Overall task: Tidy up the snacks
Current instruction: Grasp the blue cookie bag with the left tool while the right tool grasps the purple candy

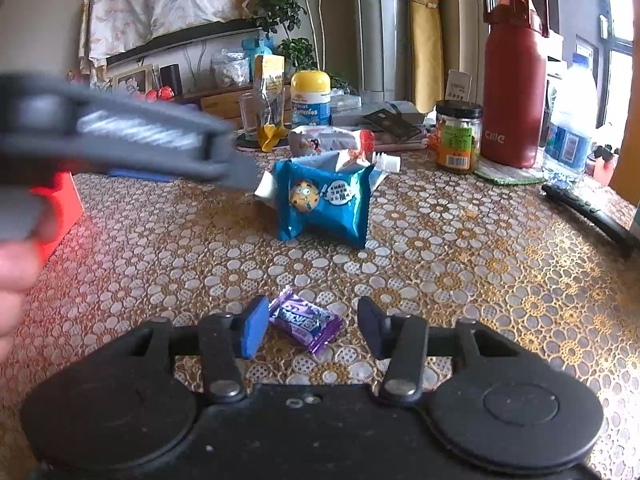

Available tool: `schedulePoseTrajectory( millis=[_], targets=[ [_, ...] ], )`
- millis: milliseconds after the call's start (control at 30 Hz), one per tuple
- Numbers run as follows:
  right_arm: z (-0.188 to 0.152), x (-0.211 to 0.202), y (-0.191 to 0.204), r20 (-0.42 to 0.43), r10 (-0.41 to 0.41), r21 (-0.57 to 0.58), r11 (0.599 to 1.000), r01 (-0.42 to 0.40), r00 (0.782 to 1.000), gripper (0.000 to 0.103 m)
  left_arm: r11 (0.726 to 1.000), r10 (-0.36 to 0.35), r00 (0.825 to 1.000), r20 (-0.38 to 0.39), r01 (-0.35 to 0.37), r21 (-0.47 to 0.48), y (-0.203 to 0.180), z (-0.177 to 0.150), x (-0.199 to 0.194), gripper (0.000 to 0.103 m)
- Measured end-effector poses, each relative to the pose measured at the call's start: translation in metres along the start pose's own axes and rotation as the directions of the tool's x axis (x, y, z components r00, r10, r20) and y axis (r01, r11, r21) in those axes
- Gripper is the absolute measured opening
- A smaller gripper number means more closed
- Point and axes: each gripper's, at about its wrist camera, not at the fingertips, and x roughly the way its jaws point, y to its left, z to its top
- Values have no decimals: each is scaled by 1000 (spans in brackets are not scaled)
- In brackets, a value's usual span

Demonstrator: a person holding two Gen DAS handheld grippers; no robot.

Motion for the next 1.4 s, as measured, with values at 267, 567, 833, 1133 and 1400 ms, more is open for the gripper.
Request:
schedulePoseTrajectory(
  millis=[267, 567, 833, 1133, 1400],
  targets=[
    [-2, 2, -2, -2, 19, 5, 1000, -19, 1000, 44, 1000, -24, 997, -73, 24, 6, -12, 4, 43, 74],
    [-2, 2, -2, -4, 28, 8, 1000, -28, 1000, 43, 999, -37, 993, -108, 36, -20, -12, 9, 64, 77],
    [-2, 3, -3, -5, 26, 14, 1000, -26, 1000, 41, 998, -65, 984, -163, 63, -14, -9, 12, 83, 81],
    [-2, 4, -1, -7, 9, -2, 1000, -9, 1000, 35, 996, -83, 985, -148, 86, 17, -9, 7, 83, 55],
    [-2, 2, -1, 0, -18, 1, 1000, 18, 1000, 27, 997, -76, 990, -118, 79, 18, -2, 3, 62, 49]
  ],
)
